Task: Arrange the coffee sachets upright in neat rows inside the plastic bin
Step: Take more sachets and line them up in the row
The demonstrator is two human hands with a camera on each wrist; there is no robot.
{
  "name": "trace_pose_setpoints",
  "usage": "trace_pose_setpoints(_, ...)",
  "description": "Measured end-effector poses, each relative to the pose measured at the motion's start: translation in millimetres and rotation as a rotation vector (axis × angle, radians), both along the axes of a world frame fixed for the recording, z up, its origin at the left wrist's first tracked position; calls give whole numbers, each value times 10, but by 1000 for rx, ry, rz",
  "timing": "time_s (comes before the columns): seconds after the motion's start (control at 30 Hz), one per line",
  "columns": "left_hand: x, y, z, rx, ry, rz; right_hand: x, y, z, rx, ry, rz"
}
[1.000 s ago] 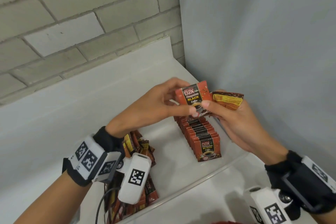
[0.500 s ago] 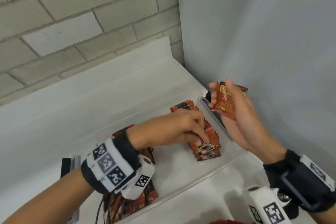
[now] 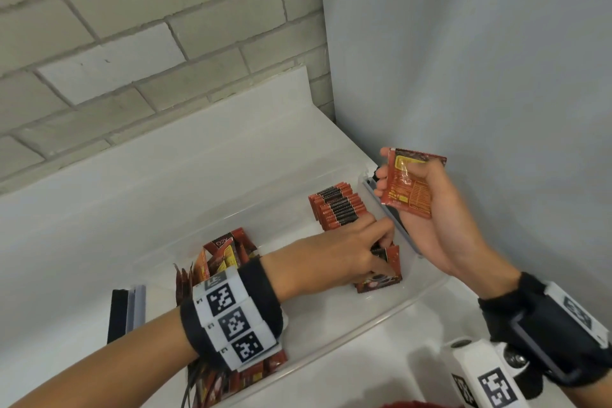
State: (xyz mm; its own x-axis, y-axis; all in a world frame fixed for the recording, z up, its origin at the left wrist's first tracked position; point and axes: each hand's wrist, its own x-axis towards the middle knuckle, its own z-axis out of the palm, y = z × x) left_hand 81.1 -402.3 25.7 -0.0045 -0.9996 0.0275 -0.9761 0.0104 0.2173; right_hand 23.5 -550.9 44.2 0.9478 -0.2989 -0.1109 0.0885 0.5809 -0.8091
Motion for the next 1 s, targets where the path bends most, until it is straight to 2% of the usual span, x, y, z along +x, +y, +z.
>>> trace_pose_setpoints(0.13,-34,5,3,-26,-106,22,-22,-10,9,-1,-5,17)
trace_pose_setpoints(0.23,-23,4,3,10,-56,39,-20,-3,12,-23,-7,16)
trace_pose_setpoints(0.37,62,34,114,56,204,75,-12,13,-2,-59,-39,28)
trace_pose_setpoints(0.47,199,147,314,64,433,236,-21,9,-29,-118,-97,69)
trace_pose_setpoints(0.57,303,244,465,15,456,437,-9,-7,-52,-144,-136,81)
trace_pose_setpoints(0.73,272,287,571,-69,522,544,0,-28,-82,-119,-155,67)
trace_pose_setpoints(0.77,248,272,579,-98,577,582,-8,-31,-81,-122,-165,81)
trace_pose_setpoints(0.9,202,187,619,-214,983,748,-43,-33,-58,-260,-210,129)
trace_pose_setpoints(1.0,219,179,676,-292,1115,794,-45,-25,-65,-306,-231,153)
